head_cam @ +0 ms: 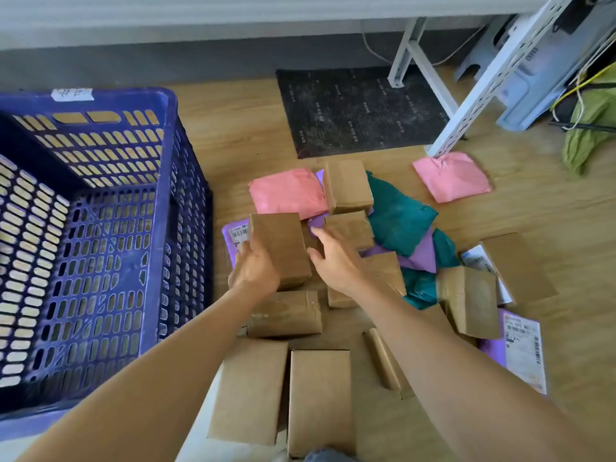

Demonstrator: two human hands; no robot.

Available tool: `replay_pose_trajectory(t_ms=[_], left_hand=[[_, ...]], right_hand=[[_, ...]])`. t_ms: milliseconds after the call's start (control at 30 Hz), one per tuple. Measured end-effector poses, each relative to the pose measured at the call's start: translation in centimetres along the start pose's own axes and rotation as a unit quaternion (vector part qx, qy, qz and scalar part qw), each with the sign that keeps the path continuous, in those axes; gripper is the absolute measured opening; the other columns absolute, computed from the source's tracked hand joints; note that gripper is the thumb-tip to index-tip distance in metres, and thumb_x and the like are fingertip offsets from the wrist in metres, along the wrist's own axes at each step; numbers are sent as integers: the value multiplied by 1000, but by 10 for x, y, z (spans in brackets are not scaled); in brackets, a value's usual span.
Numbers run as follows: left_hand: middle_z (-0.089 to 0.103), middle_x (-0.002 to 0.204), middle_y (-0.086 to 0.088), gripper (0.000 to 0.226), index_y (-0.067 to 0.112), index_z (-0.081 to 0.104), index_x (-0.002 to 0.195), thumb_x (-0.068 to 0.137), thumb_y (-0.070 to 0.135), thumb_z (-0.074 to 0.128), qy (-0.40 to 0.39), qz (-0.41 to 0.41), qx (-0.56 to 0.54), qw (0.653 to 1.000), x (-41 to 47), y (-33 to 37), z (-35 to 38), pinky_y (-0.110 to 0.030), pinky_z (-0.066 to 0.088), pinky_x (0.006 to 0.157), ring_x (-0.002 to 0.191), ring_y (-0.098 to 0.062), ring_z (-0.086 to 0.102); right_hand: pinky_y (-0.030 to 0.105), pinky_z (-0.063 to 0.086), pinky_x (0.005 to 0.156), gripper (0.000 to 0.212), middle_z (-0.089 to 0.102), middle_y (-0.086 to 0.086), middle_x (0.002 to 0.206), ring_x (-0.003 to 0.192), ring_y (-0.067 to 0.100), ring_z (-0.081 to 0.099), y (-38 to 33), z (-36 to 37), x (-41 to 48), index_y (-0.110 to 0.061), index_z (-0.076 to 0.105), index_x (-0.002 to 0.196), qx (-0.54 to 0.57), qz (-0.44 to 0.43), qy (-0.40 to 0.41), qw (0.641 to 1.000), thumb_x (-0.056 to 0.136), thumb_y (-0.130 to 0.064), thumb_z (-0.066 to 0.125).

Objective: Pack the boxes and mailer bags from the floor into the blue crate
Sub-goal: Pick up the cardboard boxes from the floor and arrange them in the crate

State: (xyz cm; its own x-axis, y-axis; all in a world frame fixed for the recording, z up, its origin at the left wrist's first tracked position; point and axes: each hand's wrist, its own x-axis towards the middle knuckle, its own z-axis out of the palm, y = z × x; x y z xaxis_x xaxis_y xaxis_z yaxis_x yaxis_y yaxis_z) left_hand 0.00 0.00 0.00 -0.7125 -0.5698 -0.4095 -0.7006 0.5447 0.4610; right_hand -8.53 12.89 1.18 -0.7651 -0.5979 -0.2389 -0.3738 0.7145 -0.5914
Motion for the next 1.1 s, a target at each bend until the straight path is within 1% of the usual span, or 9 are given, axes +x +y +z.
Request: replay_pose_trajectory(t_ms=[133,267,367,467,600,733,900,1033,1100], left_hand=[[26,148,-20,65,7,5,149,96,17,41,-13,-16,17,1000,8,-10,11,-51,39,98,133,-39,35],[24,151,-21,67,3,-1,150,100,33,33,-3,-55,-23,998,14,-13,19,-51,37,99,132,-40,36],[31,146,-22,64,5,8,149,100,39,29,-9,-110,-57,992,23,-17,24,-50,36,100,128,-42,40],[42,136,-22,52,6,26,141,100,38,28,-34,-99,-49,993,26,-23,30,-50,39,98,120,-42,46],[48,132,-18,49,8,26,141,96,26,36,-49,-87,-73,992,25,-24,28,-52,42,97,116,-40,50],[54,123,-14,55,16,31,140,86,14,41,-64,-97,-143,983,21,-20,22,-47,51,89,105,-37,57],[59,109,-13,49,27,34,134,85,19,40,-66,-108,-201,971,14,-20,14,-41,50,88,104,-36,55],[51,120,-17,48,32,28,139,93,22,38,-53,-114,-224,967,-3,-14,3,-29,42,75,103,-26,44],[52,127,-11,50,30,26,143,95,23,39,-39,-83,-240,966,-13,-9,-6,-29,44,82,106,-27,48]], right_hand=[[36,36,106,51,36,5,149,136,22,37,1,21,1,-15,34,146,-18,-1,-26,1000,98,-21,49],[39,36,110,56,29,6,153,138,25,35,3,43,7,-16,29,149,18,39,-41,998,97,-21,51],[37,35,109,60,24,6,155,138,26,35,2,52,10,-20,24,151,49,77,-59,994,97,-21,51],[34,33,109,60,29,6,154,137,25,36,1,57,13,-22,26,150,75,104,-69,989,96,-21,52],[28,36,103,55,37,3,151,134,24,41,0,55,14,-24,31,148,136,151,-58,977,97,-24,52],[26,38,96,54,42,3,148,128,24,47,-2,53,12,-25,34,147,185,178,-47,965,96,-24,53],[28,39,98,54,41,1,148,127,21,46,-6,43,3,-26,37,145,206,176,-37,962,94,-24,55],[29,36,101,54,36,2,151,134,22,40,-22,23,-4,-27,37,145,209,156,-32,965,95,-26,54],[30,33,103,53,34,2,152,137,23,36,-31,10,-11,-28,36,145,208,150,-27,966,95,-27,54]])
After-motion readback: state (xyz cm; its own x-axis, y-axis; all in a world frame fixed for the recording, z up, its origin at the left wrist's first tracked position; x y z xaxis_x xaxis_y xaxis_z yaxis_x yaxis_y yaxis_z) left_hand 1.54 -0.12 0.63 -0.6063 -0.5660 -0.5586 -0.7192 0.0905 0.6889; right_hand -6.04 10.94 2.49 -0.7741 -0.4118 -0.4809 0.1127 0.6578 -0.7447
